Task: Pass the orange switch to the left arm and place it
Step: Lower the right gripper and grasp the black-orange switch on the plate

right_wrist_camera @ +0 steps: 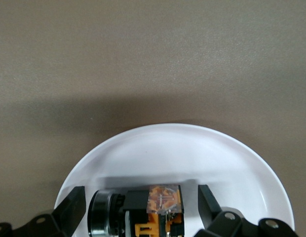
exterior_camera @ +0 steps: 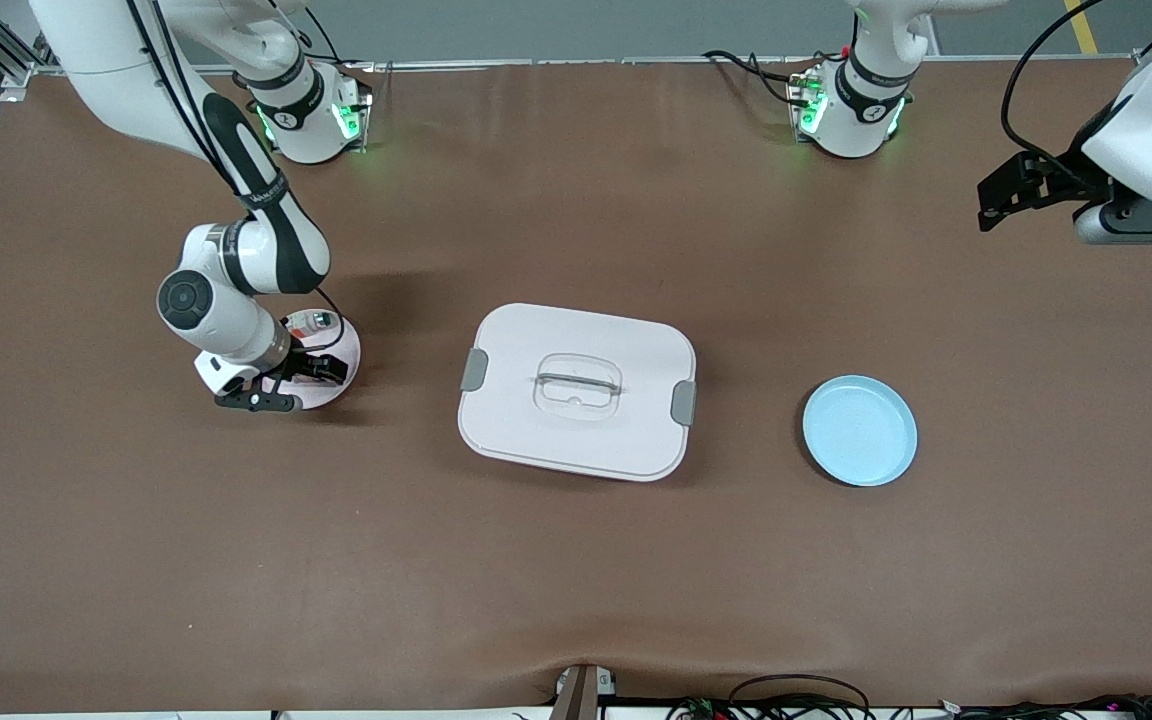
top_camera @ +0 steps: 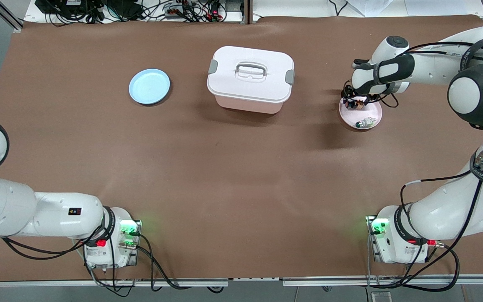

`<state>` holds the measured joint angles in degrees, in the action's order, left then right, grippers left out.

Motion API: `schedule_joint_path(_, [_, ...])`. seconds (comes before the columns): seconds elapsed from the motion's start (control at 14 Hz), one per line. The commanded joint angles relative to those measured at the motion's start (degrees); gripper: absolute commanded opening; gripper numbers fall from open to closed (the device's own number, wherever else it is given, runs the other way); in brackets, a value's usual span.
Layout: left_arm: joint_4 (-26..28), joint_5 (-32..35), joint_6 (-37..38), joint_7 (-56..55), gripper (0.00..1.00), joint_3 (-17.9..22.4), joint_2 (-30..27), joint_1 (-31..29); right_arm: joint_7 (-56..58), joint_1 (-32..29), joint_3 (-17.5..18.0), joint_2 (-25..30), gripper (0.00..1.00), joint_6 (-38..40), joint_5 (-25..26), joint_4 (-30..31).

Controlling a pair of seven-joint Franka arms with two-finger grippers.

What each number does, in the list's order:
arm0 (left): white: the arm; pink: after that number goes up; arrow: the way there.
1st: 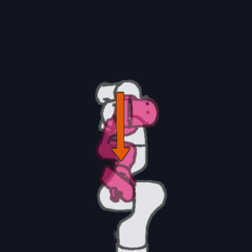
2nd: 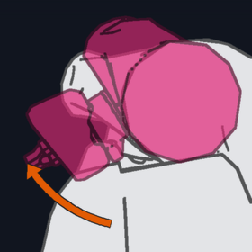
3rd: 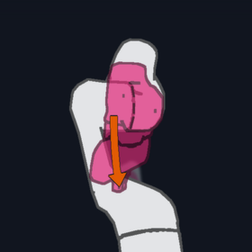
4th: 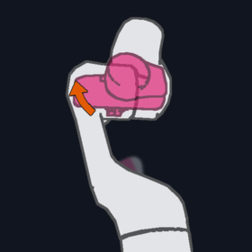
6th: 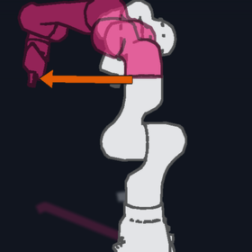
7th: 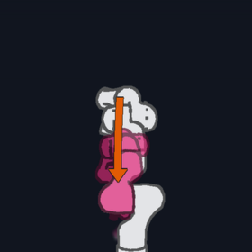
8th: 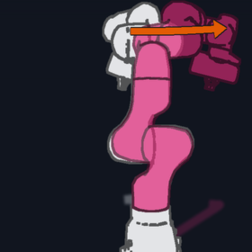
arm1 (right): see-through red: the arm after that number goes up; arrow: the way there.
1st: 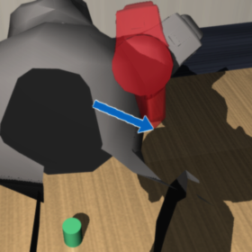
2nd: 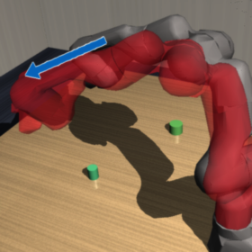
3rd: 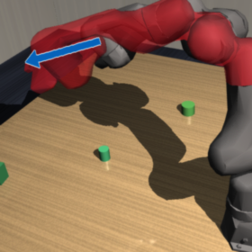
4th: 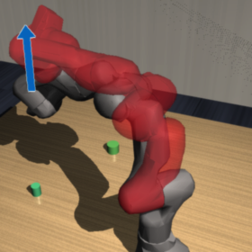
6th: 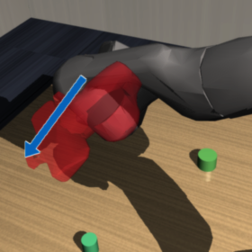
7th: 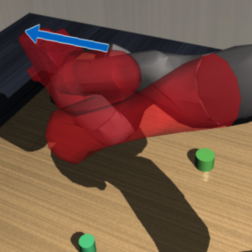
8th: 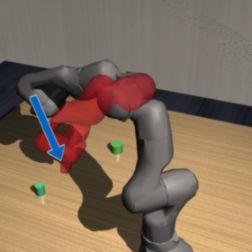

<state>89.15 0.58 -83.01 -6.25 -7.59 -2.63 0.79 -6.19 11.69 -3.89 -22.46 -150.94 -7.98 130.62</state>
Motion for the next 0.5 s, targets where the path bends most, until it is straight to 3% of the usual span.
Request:
schedule_joint_path(0.0, [-0.12, 1.00, 0.31, -0.87, 1.00, -0.32, -0.09, 0.27, -1.02, 0.53, -0.07, 0.22, 1.00, 0.39, 0.42, 0.43])
schedule_joint_path(0.07, [-0.12, 1.00, 0.31, -0.87, 1.00, -0.32, 0.00, 0.27, -1.02, 0.70, -0.07, 0.22, 0.92, 0.74, 0.42, 0.43])
schedule_joint_path(0.14, [-0.12, 1.09, 0.31, -0.87, 1.00, -0.32, -0.09, 0.27, -1.11, 1.14, -0.07, 0.31, 0.69, 0.83, 0.42, 0.43])
schedule_joint_path(0.29, [-0.21, 1.09, 0.31, -0.87, 1.00, -0.32, -0.09, 0.27, -1.37, 1.67, -0.07, 0.31, 0.03, 0.91, 0.34, 0.43])
schedule_joint_path(0.43, [-0.21, 1.00, 0.31, -0.87, 1.00, -0.32, 0.00, 0.27, -1.37, 1.41, -0.16, 0.83, 0.00, 3.10, 0.16, 0.08])
